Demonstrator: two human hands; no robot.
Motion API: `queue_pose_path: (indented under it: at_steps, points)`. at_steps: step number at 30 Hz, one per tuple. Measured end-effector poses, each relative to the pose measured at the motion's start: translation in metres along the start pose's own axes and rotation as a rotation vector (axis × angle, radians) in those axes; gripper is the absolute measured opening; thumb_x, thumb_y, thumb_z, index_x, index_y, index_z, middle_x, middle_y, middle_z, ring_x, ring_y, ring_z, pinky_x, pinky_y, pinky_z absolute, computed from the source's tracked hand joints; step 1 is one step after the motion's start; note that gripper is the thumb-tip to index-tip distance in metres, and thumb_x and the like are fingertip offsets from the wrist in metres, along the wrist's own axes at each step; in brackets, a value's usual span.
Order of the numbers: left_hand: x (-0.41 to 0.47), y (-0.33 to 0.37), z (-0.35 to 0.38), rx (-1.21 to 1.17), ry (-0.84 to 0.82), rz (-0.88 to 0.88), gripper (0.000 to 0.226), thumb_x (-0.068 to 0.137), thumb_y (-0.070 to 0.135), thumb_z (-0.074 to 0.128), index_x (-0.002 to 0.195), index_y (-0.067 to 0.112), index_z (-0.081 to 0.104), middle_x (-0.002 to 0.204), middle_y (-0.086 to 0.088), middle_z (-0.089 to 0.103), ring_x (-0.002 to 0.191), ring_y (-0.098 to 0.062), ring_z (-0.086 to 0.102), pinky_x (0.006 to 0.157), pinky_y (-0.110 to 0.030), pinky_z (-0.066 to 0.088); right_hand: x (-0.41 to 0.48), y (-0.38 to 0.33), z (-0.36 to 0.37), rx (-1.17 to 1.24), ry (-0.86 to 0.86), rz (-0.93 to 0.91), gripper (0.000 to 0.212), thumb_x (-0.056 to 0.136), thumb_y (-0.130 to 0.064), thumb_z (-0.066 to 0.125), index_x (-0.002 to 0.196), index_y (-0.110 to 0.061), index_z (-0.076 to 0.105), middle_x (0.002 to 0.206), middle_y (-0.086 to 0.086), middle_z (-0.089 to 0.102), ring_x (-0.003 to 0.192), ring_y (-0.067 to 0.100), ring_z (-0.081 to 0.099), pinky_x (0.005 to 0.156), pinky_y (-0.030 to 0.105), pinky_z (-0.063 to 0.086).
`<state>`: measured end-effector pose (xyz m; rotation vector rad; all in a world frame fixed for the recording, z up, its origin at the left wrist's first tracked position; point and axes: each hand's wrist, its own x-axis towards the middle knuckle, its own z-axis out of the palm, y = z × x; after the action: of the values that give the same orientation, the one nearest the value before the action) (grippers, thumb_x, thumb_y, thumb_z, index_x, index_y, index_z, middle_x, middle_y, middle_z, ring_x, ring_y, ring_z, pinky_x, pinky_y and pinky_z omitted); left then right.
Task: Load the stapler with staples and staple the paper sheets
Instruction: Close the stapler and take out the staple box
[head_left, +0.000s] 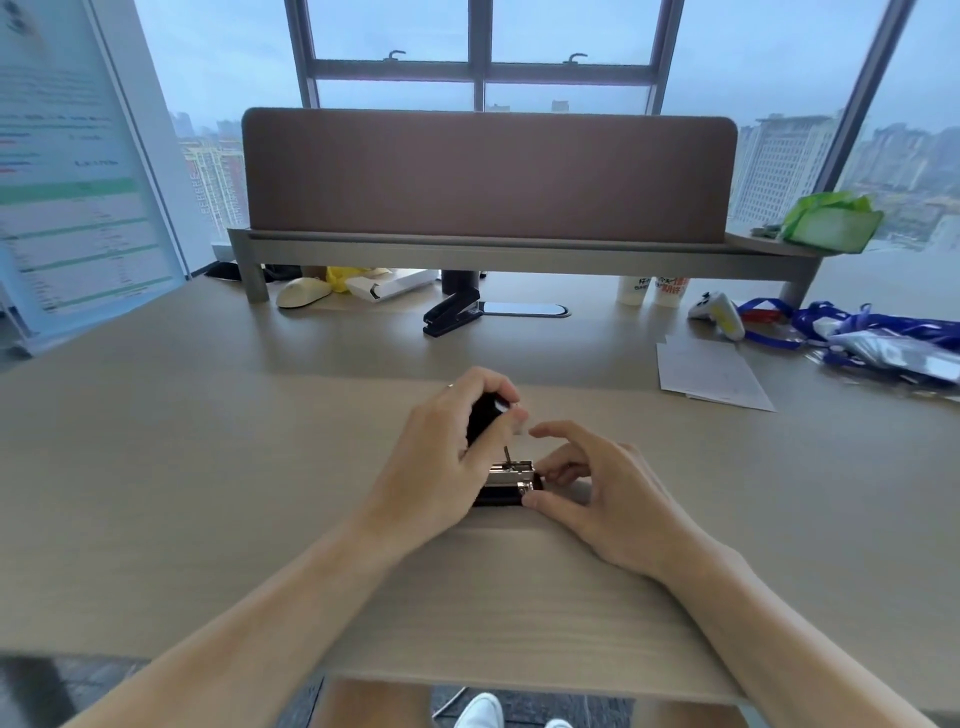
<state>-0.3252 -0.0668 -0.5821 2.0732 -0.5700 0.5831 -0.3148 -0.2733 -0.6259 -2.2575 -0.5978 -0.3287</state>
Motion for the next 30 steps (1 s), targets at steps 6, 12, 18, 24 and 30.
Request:
queue_pose_path:
  at_steps: [6, 12, 18, 24, 30]
  points:
    - [-0.007, -0.007, -0.010, -0.217, 0.205, -0.071, 0.005, 0.106, 0.022, 0.056, 0.107, 0.022, 0.061, 0.087, 0.002, 0.068, 0.078, -0.013, 0.065, 0.073, -0.025, 0.051, 0.001, -0.001, 0.000, -0.029, 0.009, 0.005, 0.033, 0.080, -0.035, 0.087, 0.109, -0.033, 0.072, 0.090, -0.019, 0.075, 0.090, -0.001, 0.070, 0.083, 0.009, 0.052]
    - [-0.010, -0.013, -0.017, -0.387, 0.328, -0.115, 0.014, 0.107, 0.018, 0.049, 0.110, 0.009, 0.059, 0.085, -0.003, 0.065, 0.083, -0.020, 0.066, 0.088, -0.046, 0.055, 0.000, -0.004, -0.002, -0.007, 0.010, 0.009, 0.027, 0.081, -0.030, 0.087, 0.104, -0.031, 0.074, 0.089, -0.020, 0.076, 0.089, -0.001, 0.070, 0.082, 0.013, 0.054]
    - [-0.017, -0.019, -0.027, -0.541, 0.445, -0.271, 0.017, 0.102, 0.029, 0.044, 0.103, 0.024, 0.061, 0.081, 0.001, 0.062, 0.085, -0.026, 0.063, 0.084, -0.043, 0.048, -0.001, -0.004, -0.002, -0.023, 0.005, 0.011, 0.024, 0.081, -0.031, 0.088, 0.101, -0.031, 0.075, 0.088, -0.021, 0.074, 0.090, -0.002, 0.069, 0.081, 0.008, 0.052]
    - [-0.027, -0.027, -0.044, -0.903, 0.609, -0.526, 0.032, 0.109, 0.012, 0.033, 0.094, 0.014, 0.061, 0.072, 0.000, 0.058, 0.071, -0.020, 0.064, 0.090, -0.046, 0.053, 0.000, -0.004, -0.002, -0.032, 0.008, 0.009, 0.022, 0.081, -0.029, 0.088, 0.100, -0.029, 0.076, 0.087, -0.017, 0.076, 0.090, -0.001, 0.069, 0.079, 0.004, 0.048]
    - [-0.027, -0.047, -0.087, -0.090, 0.323, -0.542, 0.031, 0.098, -0.002, 0.044, 0.091, 0.016, 0.069, 0.089, -0.002, 0.072, 0.094, -0.028, 0.067, 0.078, -0.032, 0.050, 0.000, -0.005, -0.003, -0.040, 0.004, 0.006, 0.021, 0.081, -0.029, 0.087, 0.099, -0.030, 0.077, 0.087, -0.020, 0.076, 0.088, -0.006, 0.069, 0.079, 0.001, 0.045]
